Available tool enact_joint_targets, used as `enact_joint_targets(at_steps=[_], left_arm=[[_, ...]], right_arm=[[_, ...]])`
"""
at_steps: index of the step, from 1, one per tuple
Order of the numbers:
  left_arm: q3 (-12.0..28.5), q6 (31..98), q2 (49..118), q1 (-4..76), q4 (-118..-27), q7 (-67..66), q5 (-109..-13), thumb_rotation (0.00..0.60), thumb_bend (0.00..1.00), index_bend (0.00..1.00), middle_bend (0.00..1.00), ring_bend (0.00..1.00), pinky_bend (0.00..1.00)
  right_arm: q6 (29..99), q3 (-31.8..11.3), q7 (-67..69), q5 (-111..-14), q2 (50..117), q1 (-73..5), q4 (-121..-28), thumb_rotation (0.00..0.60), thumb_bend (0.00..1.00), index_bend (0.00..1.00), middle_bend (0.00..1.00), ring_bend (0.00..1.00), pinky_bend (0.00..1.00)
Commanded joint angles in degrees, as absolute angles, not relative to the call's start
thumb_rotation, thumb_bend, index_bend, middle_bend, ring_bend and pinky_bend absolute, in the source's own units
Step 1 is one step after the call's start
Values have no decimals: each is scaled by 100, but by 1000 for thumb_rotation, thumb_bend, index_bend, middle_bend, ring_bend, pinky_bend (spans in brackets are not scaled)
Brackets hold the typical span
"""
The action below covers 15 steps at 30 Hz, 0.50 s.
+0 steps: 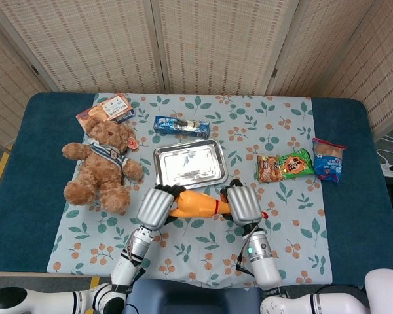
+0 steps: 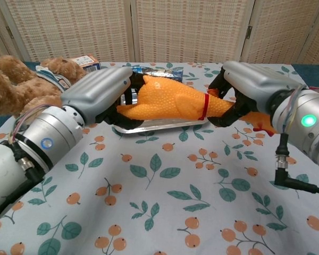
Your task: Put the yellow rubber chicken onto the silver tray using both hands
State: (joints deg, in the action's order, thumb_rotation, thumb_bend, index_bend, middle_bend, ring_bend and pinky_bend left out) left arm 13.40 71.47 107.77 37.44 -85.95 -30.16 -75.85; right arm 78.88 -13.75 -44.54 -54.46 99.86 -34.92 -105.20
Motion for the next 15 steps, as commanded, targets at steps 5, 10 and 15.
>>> enact_joint_targets(at_steps=[5,10,15], left_arm=[[1256,6928,10566,3729,-8931,-2915,-7444,600,484,391,449,404,402],[1240,6616,10259,3782,-9384,-3301,-7034,600,404,3,32,42,222],[1334,6358,10026,3863,-9900,-3725,-6227,600,352,0,0,0,123]], right_arm=[[7881,-1381,-4428,-5430,9942,-3497,-10557,600,315,866,587,801,986],[7920,-1352,-4471,-5450,9923,-3501,-10574,600,316,866,587,801,986],[7994,-1298,-4550,-5475,9959,-3496,-10519,600,316,866,587,801,986]])
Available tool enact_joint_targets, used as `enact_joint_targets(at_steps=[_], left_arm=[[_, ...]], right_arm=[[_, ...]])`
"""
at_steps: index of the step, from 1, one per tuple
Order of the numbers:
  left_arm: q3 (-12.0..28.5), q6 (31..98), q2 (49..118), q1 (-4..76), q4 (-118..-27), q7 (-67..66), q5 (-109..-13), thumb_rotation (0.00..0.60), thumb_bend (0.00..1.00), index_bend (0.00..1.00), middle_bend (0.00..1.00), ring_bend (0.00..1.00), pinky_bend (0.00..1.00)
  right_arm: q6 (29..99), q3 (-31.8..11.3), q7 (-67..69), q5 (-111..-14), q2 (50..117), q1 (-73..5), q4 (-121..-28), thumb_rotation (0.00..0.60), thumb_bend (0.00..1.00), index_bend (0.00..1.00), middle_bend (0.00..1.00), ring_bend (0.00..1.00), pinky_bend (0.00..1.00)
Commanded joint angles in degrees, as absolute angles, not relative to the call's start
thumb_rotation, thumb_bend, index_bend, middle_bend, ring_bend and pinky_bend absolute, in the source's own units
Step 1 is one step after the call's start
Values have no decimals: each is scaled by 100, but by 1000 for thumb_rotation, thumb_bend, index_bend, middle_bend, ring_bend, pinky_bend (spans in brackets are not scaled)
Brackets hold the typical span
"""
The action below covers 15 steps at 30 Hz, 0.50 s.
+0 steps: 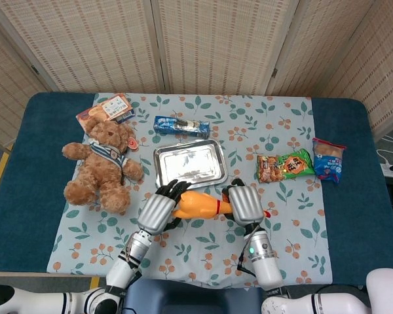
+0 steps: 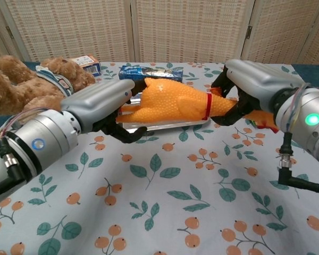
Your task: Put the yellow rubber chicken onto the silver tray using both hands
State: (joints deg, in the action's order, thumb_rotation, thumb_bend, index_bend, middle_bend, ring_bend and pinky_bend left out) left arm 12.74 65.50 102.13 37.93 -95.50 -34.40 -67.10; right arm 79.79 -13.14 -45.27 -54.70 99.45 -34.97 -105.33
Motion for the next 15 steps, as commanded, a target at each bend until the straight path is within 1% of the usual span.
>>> enact_joint_targets(at_steps=[1,5,10,12,14,15], left_arm=[[1348,6354,10016,3874,-9941,-3723,-6167,600,341,0,0,0,118],[1392,6410,10027,3892,-10024,-3532,-6142,600,319,0,0,0,110],[1345,6739,10208,3877,-9817,-3236,-6621,600,330,0,0,0,108],[1312,6862,10301,3860,-9695,-3071,-6822,600,334,0,0,0,119],[1309,6972,10372,3845,-9603,-2958,-6958,600,338,5,6,6,152],[1319,7072,10445,3826,-9531,-2848,-7052,600,348,42,45,33,183]], right_arm=[[8002,-1291,-4566,-5476,9966,-3497,-10513,600,316,866,586,801,986],[8045,-1287,-4603,-5499,9982,-3499,-10506,600,316,866,587,801,986],[8046,-1286,-4611,-5486,9975,-3494,-10496,600,316,866,587,801,986],[8049,-1283,-4620,-5488,9969,-3494,-10490,600,316,866,587,801,986],[8037,-1283,-4605,-5481,9968,-3492,-10495,600,316,866,587,801,986],[8030,-1282,-4601,-5479,9963,-3492,-10499,600,316,866,587,801,986]])
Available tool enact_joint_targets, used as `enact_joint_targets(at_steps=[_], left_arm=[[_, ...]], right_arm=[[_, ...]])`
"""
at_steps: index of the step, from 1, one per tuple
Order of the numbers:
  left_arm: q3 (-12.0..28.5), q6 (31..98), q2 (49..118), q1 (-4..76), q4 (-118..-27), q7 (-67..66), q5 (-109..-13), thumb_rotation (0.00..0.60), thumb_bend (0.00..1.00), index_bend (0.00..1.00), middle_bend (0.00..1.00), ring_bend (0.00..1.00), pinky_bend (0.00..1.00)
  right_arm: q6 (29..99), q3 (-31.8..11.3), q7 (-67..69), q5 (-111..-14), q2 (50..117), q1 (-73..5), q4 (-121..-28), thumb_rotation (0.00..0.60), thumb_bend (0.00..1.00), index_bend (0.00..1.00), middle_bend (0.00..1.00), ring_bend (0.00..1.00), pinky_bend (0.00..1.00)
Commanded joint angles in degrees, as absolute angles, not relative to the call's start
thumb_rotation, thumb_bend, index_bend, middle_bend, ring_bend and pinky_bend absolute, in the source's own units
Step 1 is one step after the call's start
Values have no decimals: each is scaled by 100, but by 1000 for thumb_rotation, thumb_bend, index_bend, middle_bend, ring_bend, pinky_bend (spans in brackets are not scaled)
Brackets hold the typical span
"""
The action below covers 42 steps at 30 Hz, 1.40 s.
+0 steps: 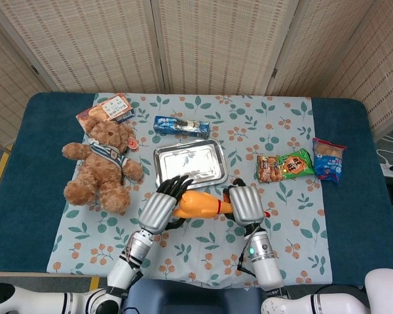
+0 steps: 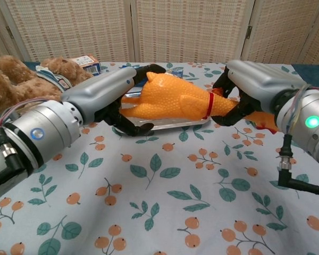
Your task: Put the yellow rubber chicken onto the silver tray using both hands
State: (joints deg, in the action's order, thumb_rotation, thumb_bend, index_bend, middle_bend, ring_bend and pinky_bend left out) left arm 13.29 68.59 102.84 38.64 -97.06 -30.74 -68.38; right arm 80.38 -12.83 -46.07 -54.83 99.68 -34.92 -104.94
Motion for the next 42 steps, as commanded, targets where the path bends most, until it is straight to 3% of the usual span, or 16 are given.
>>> enact_joint_targets(at_steps=[1,4,9,15,19,22,24,26,27,28,30,31,33,36,42], left_arm=[[1327,7144,10501,3813,-9469,-2767,-7119,600,367,110,109,82,214],[1326,7282,10635,3784,-9289,-2581,-7261,600,494,493,471,359,316],[1326,7361,10765,3787,-9008,-2474,-7389,600,701,846,732,552,441],[1290,7345,10786,3801,-8872,-2484,-7484,600,797,898,813,653,546],[1304,7402,10812,3792,-8837,-2407,-7569,600,810,912,889,713,650],[1283,7399,10817,3792,-8815,-2372,-7625,600,809,911,888,723,686],[1279,7384,10826,3782,-8828,-2310,-7625,600,777,890,853,705,676],[1217,7227,10744,3774,-8897,-2413,-7502,600,687,756,717,605,601],[1199,7121,10682,3771,-8984,-2494,-7385,600,616,593,581,502,530],[1196,7011,10615,3772,-9093,-2570,-7249,600,536,354,391,355,439],[1221,6790,10451,3794,-9337,-2753,-6952,600,471,86,133,142,326],[1234,6735,10396,3805,-9409,-2797,-6879,600,454,24,56,67,277],[1210,6618,10278,3820,-9520,-2841,-6776,600,430,0,0,0,173],[1203,6573,10189,3832,-9563,-2758,-6803,600,386,0,0,0,79],[1225,6567,9917,3826,-9810,-2596,-6911,600,328,0,0,0,40]], right_arm=[[8029,-1279,-4602,-5487,9959,-3492,-10500,600,316,866,587,801,986],[8022,-1277,-4593,-5497,9958,-3495,-10506,600,316,866,587,801,986],[8008,-1278,-4589,-5490,9969,-3501,-10481,600,316,866,587,802,986],[7992,-1288,-4578,-5464,9977,-3504,-10455,600,316,866,587,801,986],[8005,-1295,-4583,-5475,9970,-3505,-10477,600,316,866,587,801,986],[8015,-1299,-4586,-5475,9955,-3501,-10504,600,316,866,586,801,986],[8017,-1302,-4585,-5474,9943,-3499,-10519,600,316,866,586,802,986],[8019,-1303,-4582,-5473,9932,-3496,-10531,600,316,866,587,802,986],[8022,-1304,-4580,-5474,9928,-3495,-10534,600,316,866,587,802,986],[8023,-1305,-4580,-5476,9924,-3495,-10537,600,316,866,587,802,986],[8025,-1300,-4578,-5482,9916,-3493,-10544,600,316,866,587,801,986],[8022,-1297,-4579,-5483,9912,-3493,-10545,600,317,866,587,801,986],[8015,-1288,-4581,-5480,9901,-3491,-10545,600,316,866,586,801,986],[8008,-1274,-4579,-5475,9901,-3488,-10524,600,316,866,587,801,986],[8002,-1252,-4626,-5455,9915,-3495,-10432,600,316,866,587,801,986]])
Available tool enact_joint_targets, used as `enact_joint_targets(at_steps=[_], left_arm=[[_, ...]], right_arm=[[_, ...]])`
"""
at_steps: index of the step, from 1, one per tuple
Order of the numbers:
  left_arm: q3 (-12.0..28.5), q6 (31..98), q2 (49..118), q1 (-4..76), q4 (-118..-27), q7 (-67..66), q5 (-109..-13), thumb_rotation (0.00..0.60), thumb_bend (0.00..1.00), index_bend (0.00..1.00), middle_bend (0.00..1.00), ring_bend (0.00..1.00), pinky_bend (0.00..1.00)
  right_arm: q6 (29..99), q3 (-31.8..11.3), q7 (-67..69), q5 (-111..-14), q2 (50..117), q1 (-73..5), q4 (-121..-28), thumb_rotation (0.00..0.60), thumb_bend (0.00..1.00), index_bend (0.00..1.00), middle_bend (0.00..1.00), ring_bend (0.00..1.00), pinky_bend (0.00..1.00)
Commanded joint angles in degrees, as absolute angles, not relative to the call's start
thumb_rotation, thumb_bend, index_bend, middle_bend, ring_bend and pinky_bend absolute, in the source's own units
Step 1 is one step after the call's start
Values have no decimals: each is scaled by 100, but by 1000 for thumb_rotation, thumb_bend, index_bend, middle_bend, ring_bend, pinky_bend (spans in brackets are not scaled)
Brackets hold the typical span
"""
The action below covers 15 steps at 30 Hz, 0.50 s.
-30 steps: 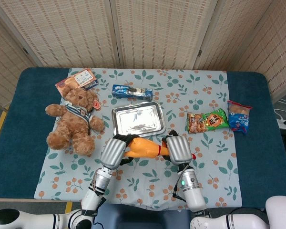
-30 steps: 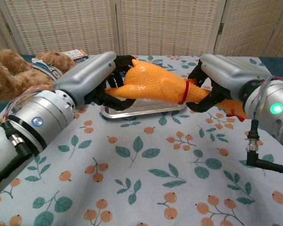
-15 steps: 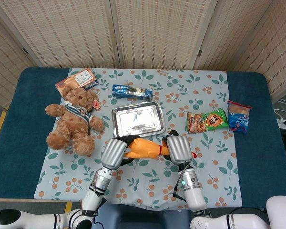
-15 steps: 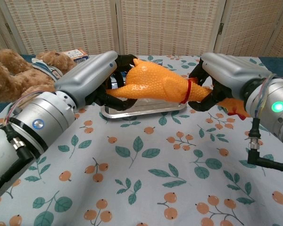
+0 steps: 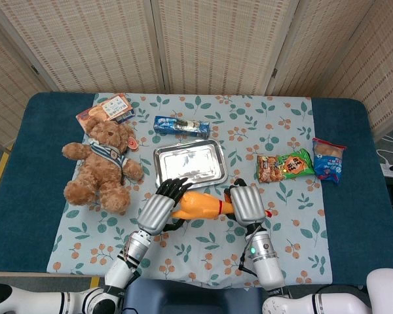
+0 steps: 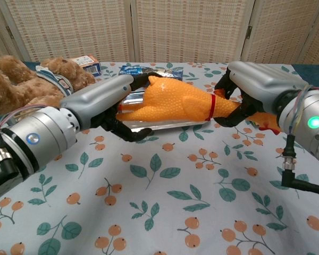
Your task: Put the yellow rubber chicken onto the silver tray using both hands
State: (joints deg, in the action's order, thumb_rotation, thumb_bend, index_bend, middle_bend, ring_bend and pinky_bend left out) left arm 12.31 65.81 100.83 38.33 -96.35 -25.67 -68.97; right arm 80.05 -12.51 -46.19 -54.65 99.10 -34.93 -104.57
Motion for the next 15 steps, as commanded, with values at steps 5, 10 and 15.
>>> enact_joint_targets(at_steps=[5,10,15], left_arm=[[1191,6652,9624,3733,-10092,-2467,-6983,600,324,0,0,0,32],[1159,6782,9085,3580,-10215,-2279,-7164,600,328,0,0,0,28],[836,7042,8207,3099,-10403,-1791,-7392,600,334,0,0,0,26]], right_arm=[[7984,-1282,-4581,-5422,9930,-3494,-10346,600,316,866,586,801,986],[7965,-1345,-4548,-5401,9894,-3504,-10270,600,316,866,587,801,986],[7801,-1677,-4523,-5165,9930,-3677,-9905,600,316,866,587,801,986]])
